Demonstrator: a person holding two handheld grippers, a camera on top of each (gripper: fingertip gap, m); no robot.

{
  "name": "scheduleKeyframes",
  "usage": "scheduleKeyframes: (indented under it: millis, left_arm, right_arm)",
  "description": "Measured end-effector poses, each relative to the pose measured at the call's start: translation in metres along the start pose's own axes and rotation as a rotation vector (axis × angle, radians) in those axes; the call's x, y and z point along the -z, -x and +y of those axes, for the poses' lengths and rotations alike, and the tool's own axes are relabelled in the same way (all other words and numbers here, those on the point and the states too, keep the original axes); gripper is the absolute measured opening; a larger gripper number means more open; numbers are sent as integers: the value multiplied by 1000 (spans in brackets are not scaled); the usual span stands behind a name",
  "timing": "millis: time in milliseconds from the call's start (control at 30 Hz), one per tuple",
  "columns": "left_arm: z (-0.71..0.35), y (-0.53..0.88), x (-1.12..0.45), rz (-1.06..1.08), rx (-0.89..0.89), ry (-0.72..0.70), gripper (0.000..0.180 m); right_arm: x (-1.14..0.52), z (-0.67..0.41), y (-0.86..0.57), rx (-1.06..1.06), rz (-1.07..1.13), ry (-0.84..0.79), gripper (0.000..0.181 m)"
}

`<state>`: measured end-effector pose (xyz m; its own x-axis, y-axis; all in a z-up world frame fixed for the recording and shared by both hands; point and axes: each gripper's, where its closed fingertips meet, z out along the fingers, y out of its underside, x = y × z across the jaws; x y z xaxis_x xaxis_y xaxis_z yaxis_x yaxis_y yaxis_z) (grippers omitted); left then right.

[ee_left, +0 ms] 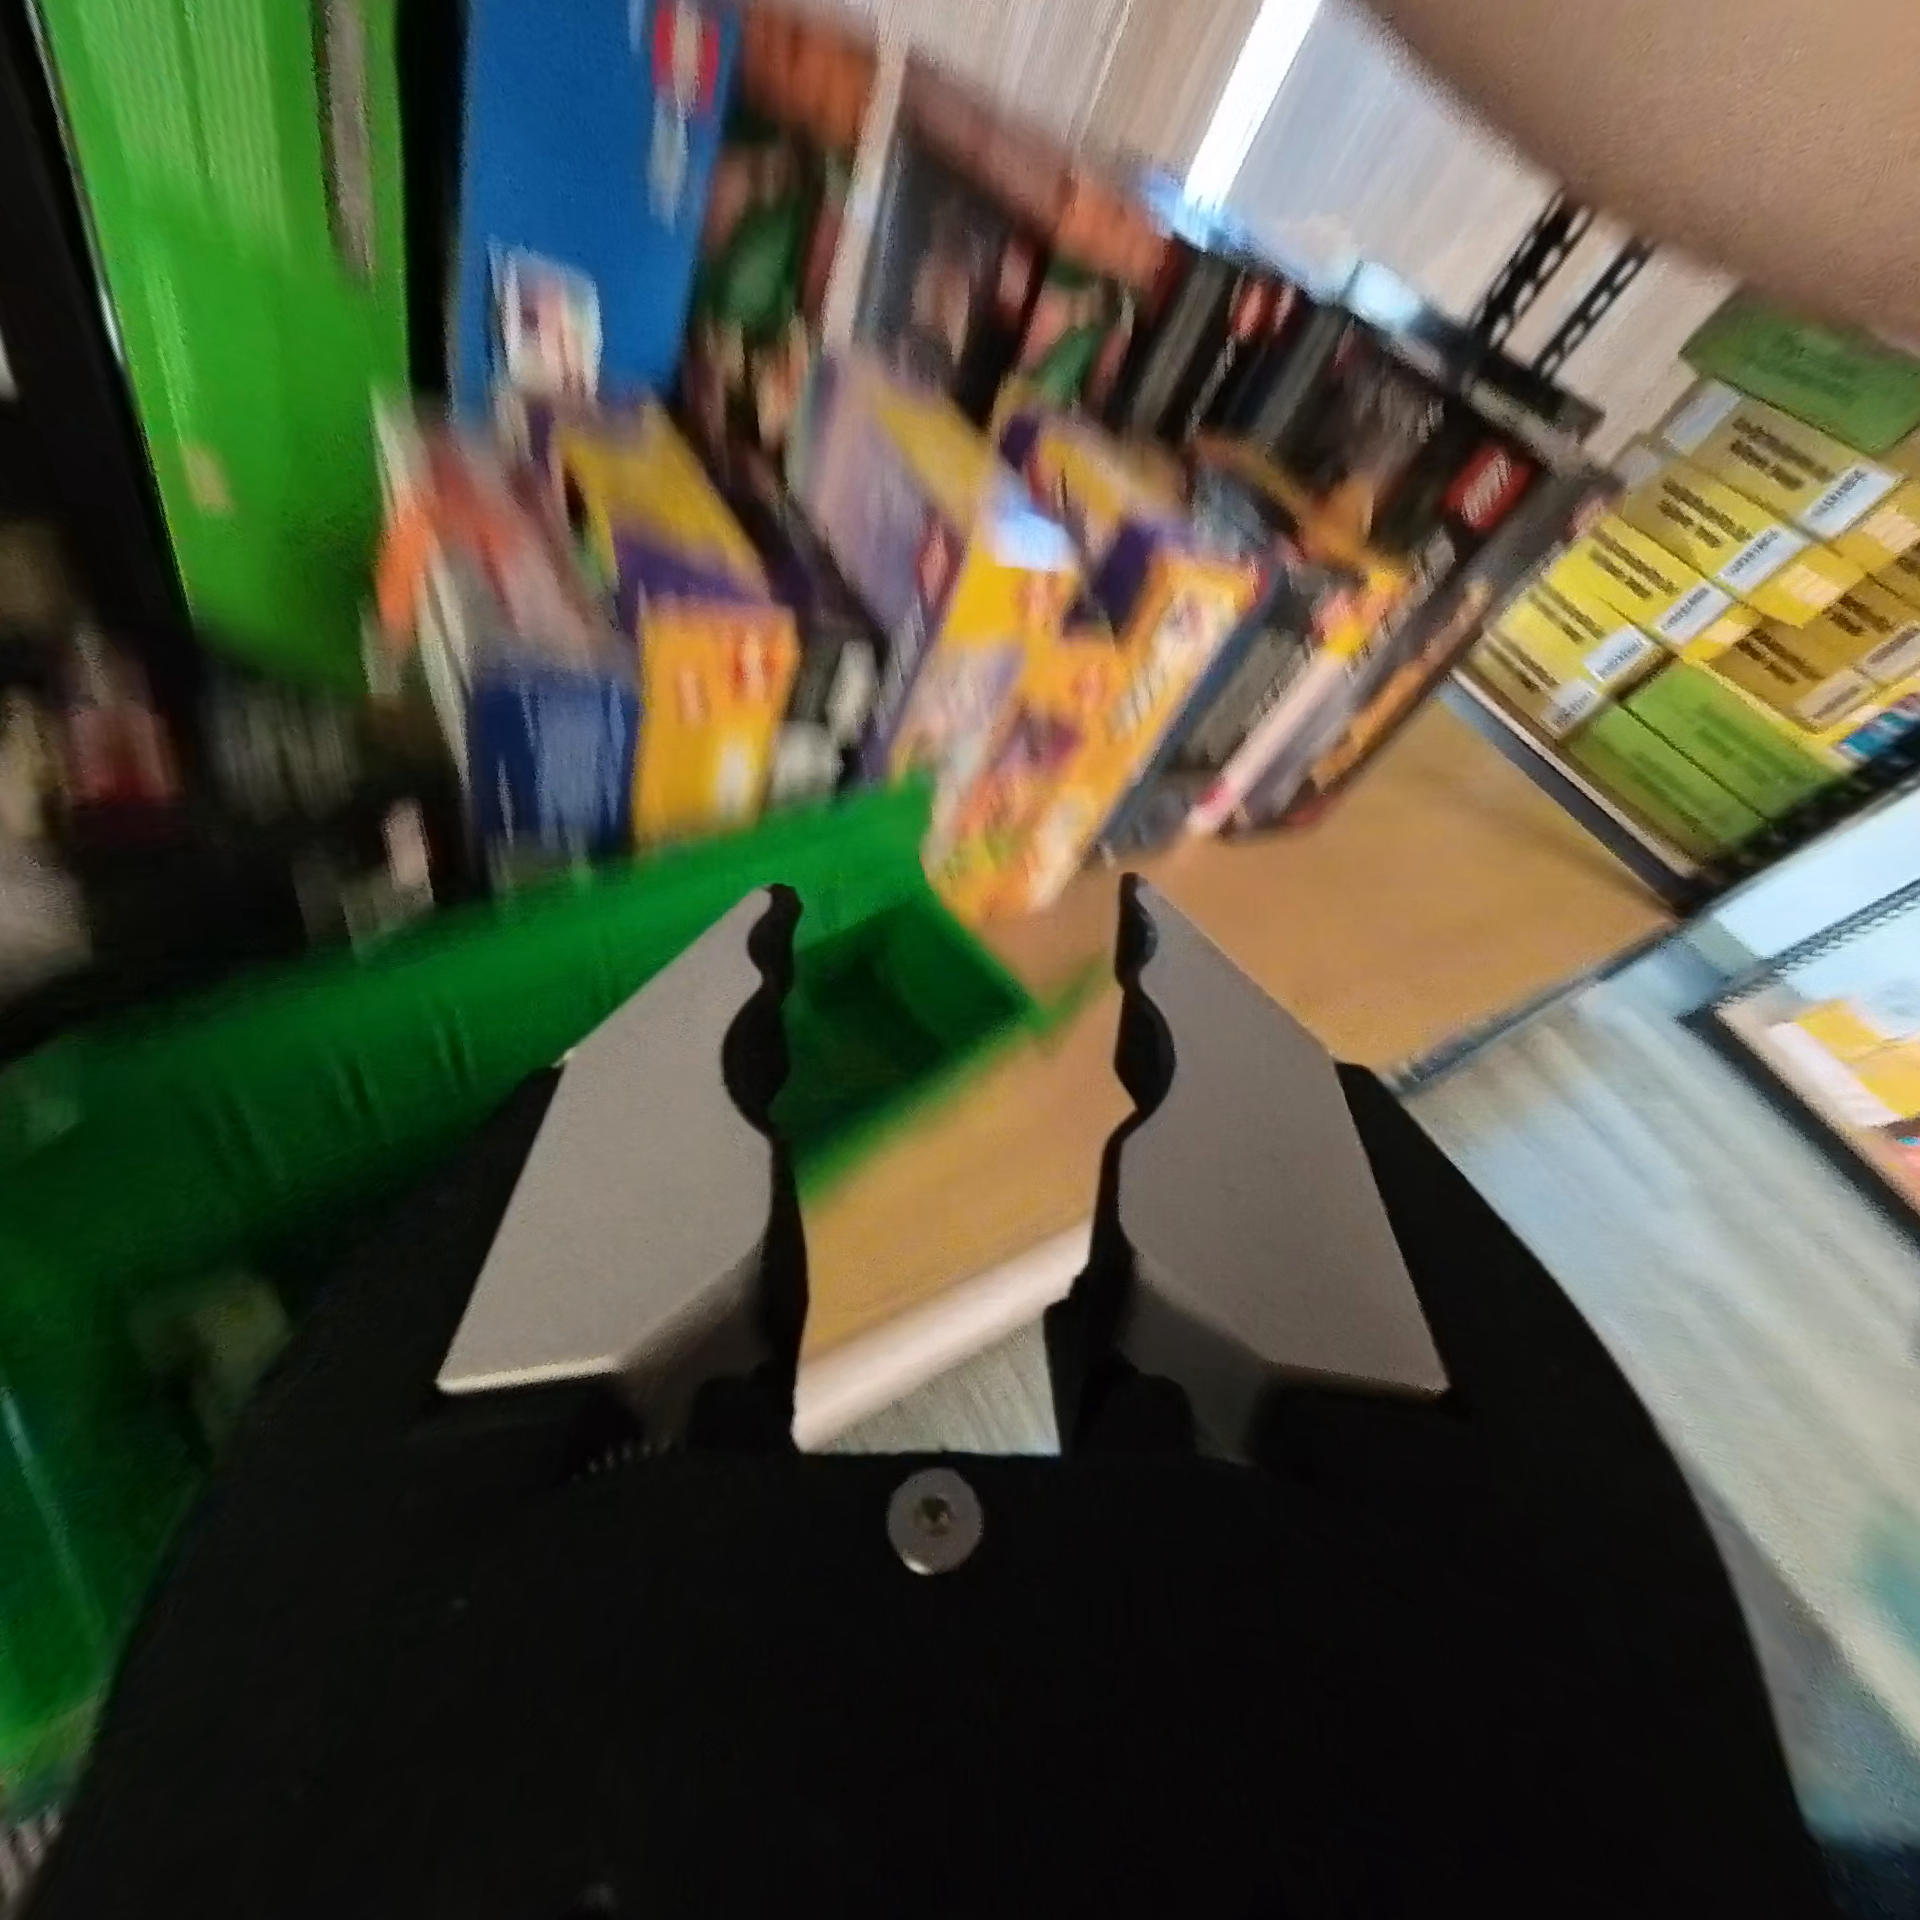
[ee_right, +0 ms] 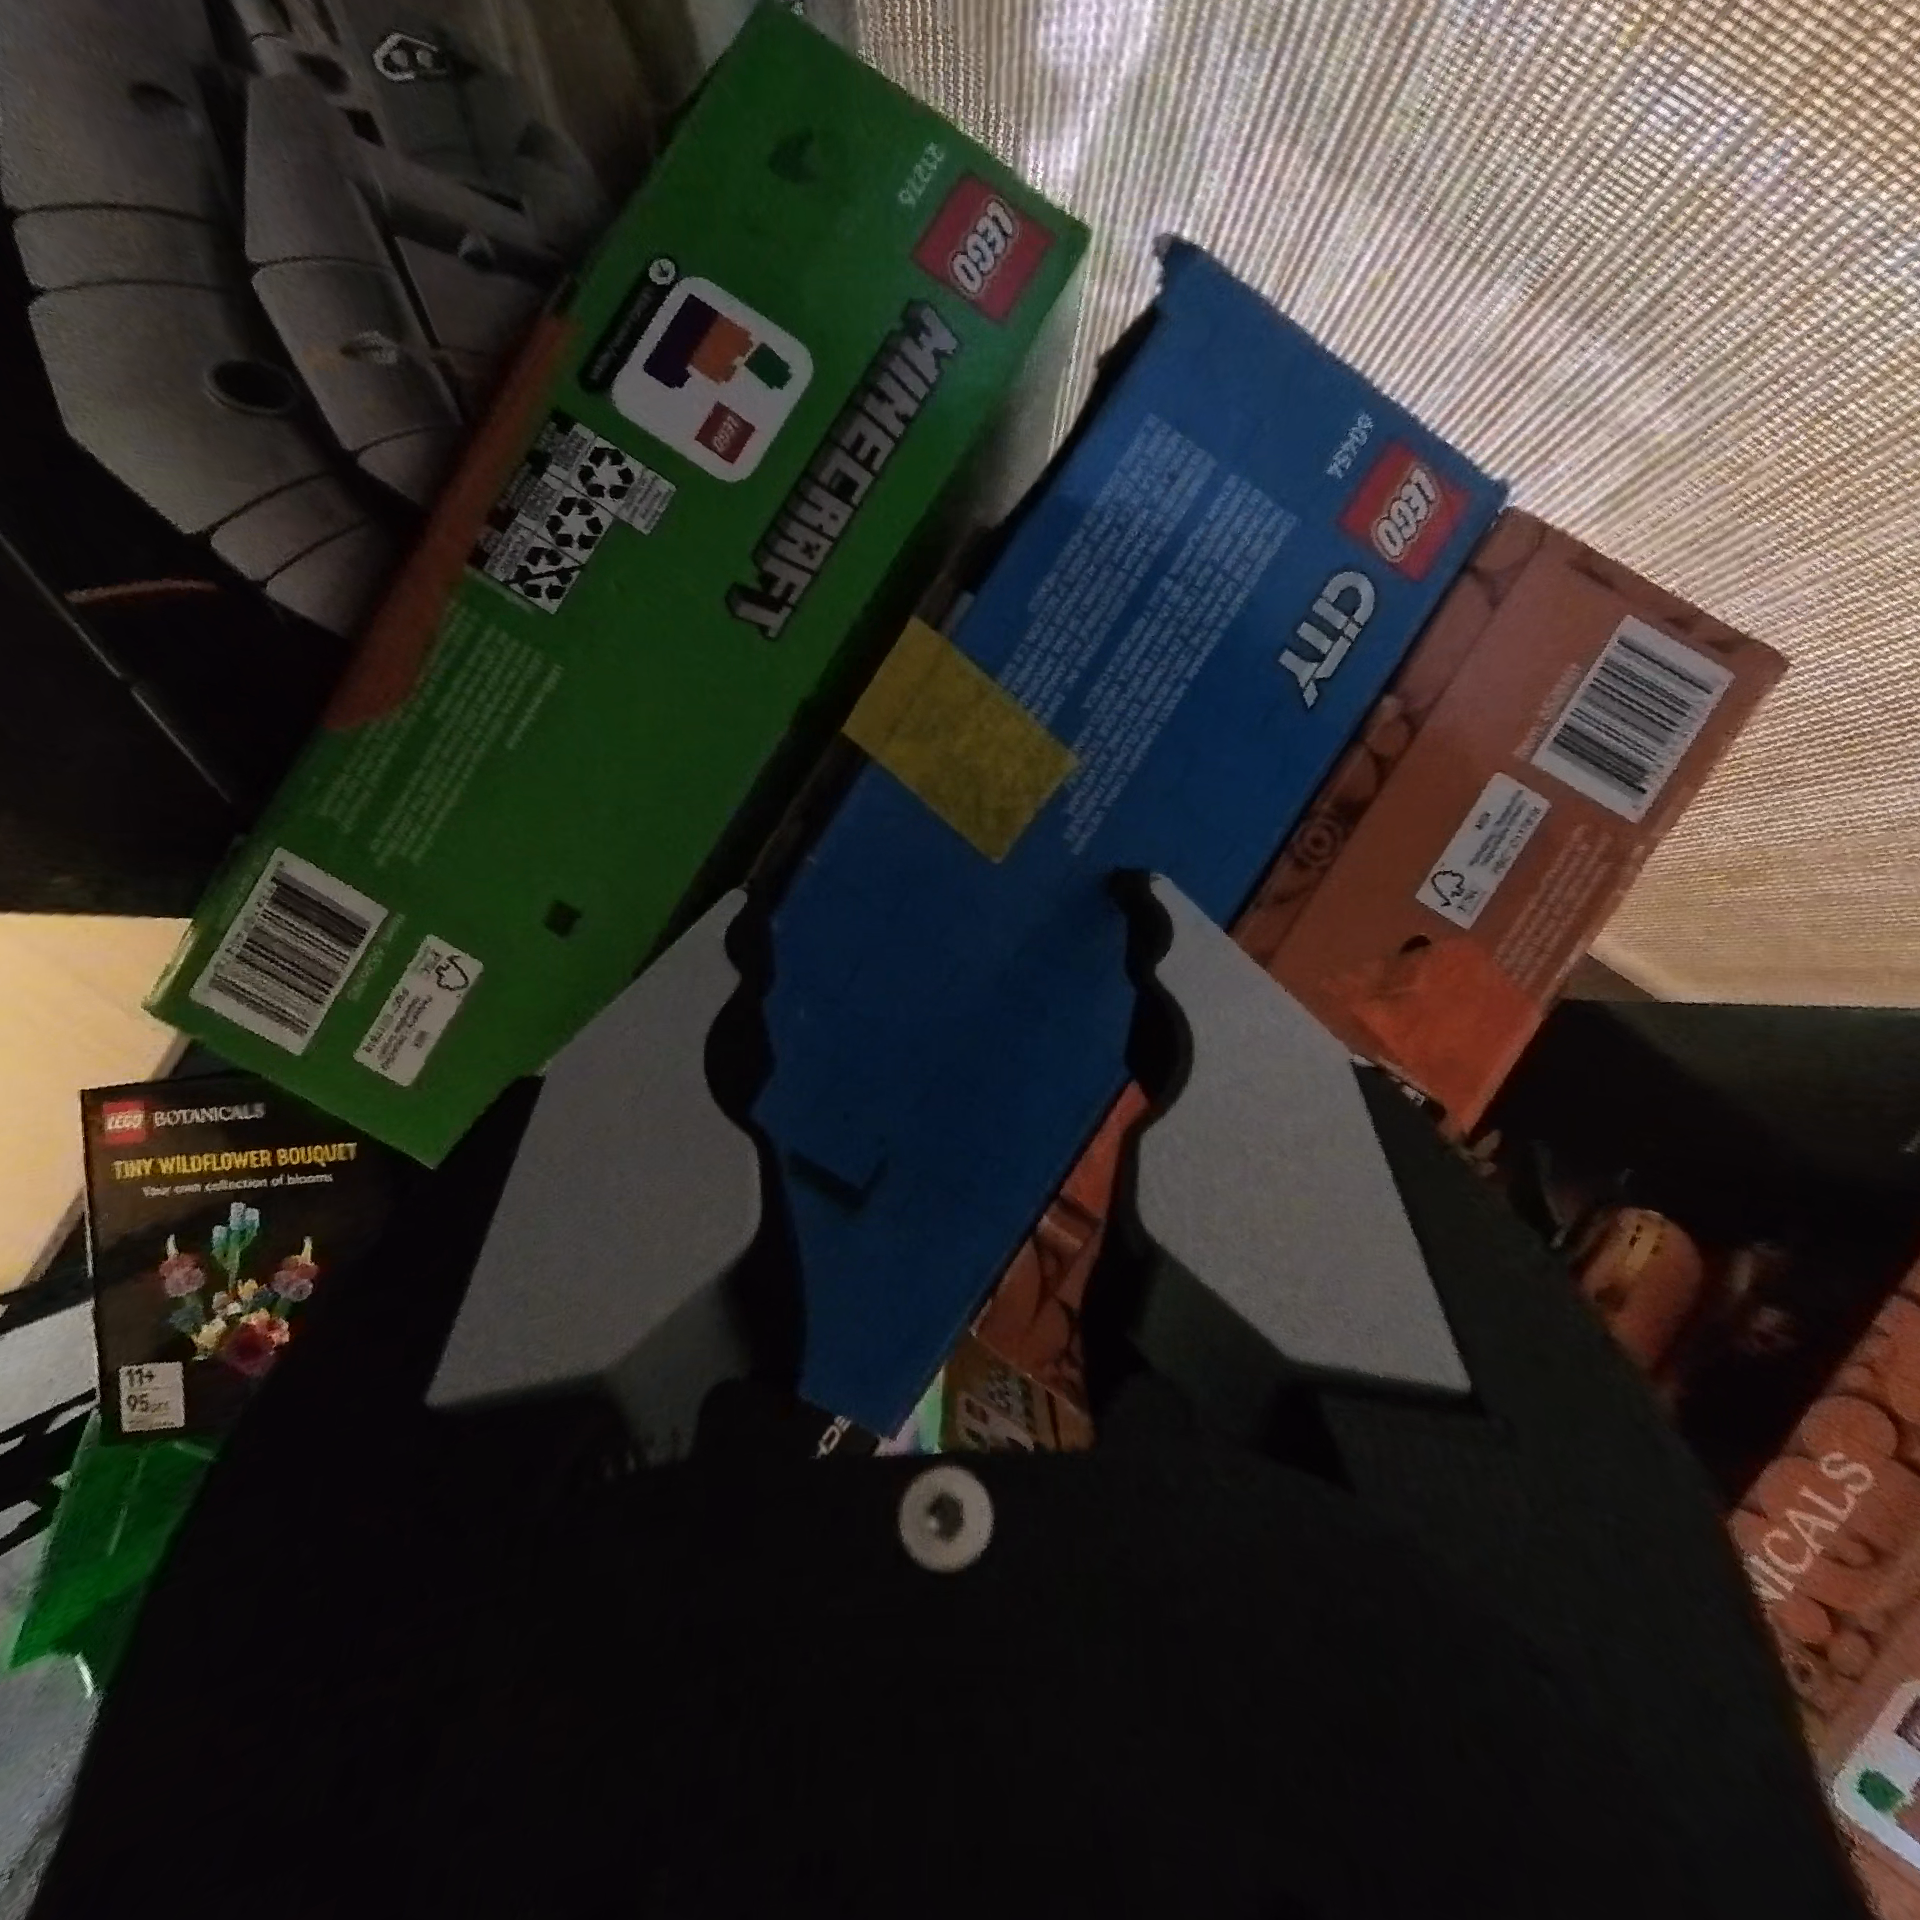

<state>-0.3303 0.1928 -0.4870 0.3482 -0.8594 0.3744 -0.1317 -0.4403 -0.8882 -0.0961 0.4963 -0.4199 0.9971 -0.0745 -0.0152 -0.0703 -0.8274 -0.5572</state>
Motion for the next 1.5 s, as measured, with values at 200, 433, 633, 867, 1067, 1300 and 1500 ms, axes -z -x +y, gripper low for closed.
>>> scheduleKeyframes:
  millis: [200,433,633,867,1067,1300,1500]
  left_arm:
    - [-101,47,-101,-124,-218,-97,72]
    - [-156,85,-192,-334,-502,-132,77]
    - [-155,101,-229,-447,-658,-36,85]
    - [-147,121,-257,-487,-662,78,96]
    - [-148,122,-259,-472,-641,57,95]
    - [-148,123,-258,-471,-641,67,94]
    - [-147,123,-259,-480,-636,76,94]
  right_arm:
    - [2,2,-4,-19,-18,14,70]
    - [6,9,-16,-54,-40,22,70]
    - [6,11,-22,-58,-56,31,70]
    - [1,9,-21,-56,-53,19,69]
    - [0,3,-19,-160,-121,16,72]
    - [-14,-23,-26,-274,-127,-8,71]
    - [-23,-21,-32,-130,91,99,60]
